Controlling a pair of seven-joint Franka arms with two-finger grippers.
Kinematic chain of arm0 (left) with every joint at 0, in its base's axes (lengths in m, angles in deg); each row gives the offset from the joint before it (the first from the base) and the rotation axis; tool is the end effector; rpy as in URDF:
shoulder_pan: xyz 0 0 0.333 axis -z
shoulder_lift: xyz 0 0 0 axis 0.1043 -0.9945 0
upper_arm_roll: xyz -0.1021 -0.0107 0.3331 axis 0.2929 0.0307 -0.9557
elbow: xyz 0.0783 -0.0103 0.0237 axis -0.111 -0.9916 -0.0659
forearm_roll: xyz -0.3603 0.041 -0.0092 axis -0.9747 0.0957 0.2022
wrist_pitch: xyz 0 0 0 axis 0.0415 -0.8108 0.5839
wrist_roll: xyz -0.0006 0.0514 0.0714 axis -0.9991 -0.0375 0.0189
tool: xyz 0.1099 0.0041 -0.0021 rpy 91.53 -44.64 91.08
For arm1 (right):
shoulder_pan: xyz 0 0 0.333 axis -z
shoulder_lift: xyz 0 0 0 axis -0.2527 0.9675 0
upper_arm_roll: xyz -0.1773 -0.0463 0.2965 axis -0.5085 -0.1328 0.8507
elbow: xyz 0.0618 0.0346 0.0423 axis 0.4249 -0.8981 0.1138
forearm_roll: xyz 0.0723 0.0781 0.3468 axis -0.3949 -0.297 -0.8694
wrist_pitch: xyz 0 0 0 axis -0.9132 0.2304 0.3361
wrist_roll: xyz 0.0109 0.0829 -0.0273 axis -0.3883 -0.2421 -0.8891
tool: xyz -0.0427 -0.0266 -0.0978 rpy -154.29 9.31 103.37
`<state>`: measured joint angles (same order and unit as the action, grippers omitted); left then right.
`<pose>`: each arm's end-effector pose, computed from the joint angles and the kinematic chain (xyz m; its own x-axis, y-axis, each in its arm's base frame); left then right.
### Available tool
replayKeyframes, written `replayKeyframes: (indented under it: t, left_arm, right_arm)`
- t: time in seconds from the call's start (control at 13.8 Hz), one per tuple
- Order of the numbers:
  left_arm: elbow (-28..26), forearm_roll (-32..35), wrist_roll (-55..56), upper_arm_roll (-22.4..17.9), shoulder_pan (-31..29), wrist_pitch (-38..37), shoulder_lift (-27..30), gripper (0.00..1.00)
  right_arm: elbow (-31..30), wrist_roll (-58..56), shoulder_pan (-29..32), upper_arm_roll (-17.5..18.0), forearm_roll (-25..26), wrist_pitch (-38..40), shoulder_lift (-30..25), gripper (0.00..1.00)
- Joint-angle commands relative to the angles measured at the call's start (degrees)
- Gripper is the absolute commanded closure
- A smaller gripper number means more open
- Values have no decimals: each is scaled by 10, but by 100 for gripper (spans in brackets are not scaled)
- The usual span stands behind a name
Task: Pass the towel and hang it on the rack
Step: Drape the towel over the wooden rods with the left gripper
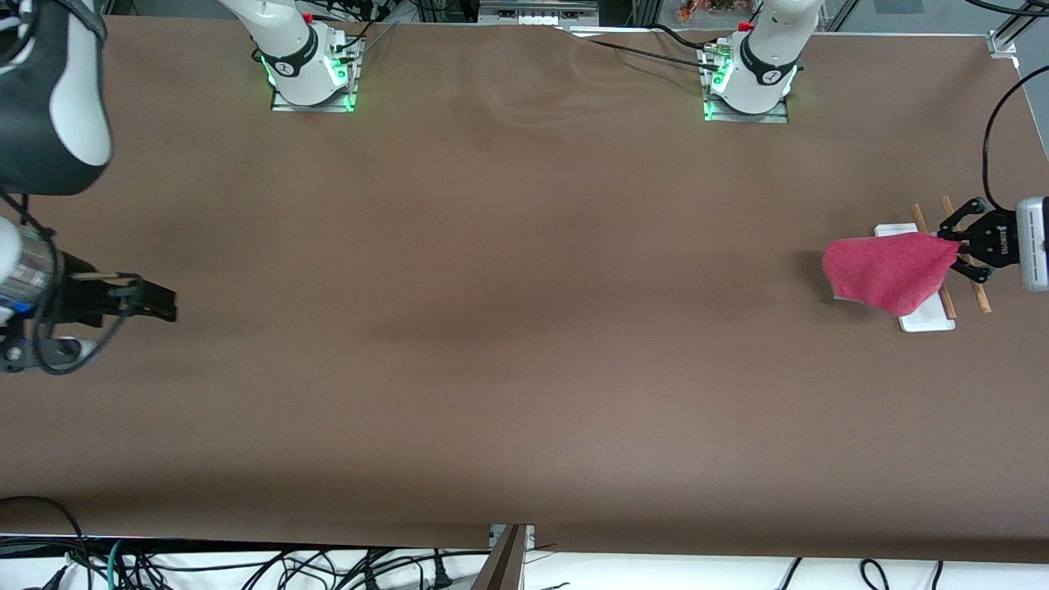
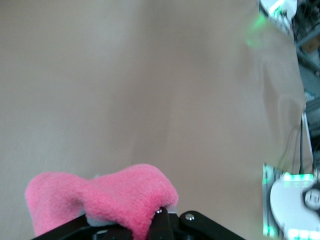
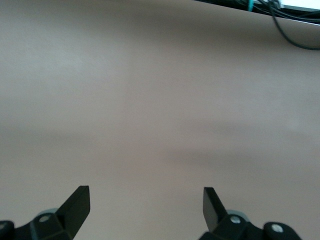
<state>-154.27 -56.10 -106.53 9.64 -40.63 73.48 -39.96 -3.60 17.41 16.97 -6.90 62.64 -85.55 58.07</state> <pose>0.5380 0.2399 0.4295 0.3906 -0.8094 0.4385 -0.8913 -0.2134 0.4001 0.6677 0.0079 0.5808 0.9918 0.1258 -0.0226 0.1271 -0.9896 0.0678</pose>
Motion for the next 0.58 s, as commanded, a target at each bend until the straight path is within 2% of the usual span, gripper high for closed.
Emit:
replayKeyframes:
  t: [0.0, 0.36, 0.51]
  left_arm:
    - [49, 51, -51, 9, -29, -18, -35, 100]
    - [50, 97, -112, 9, -80, -14, -62, 100]
    - [61, 112, -133, 9, -96, -15, -65, 100]
  right_arm:
    - [-116, -17, 8, 1, 7, -15, -90, 0]
    - [-214, -15, 15, -7, 0, -53, -204, 0]
    - [-240, -21, 15, 6, 3, -55, -224, 0]
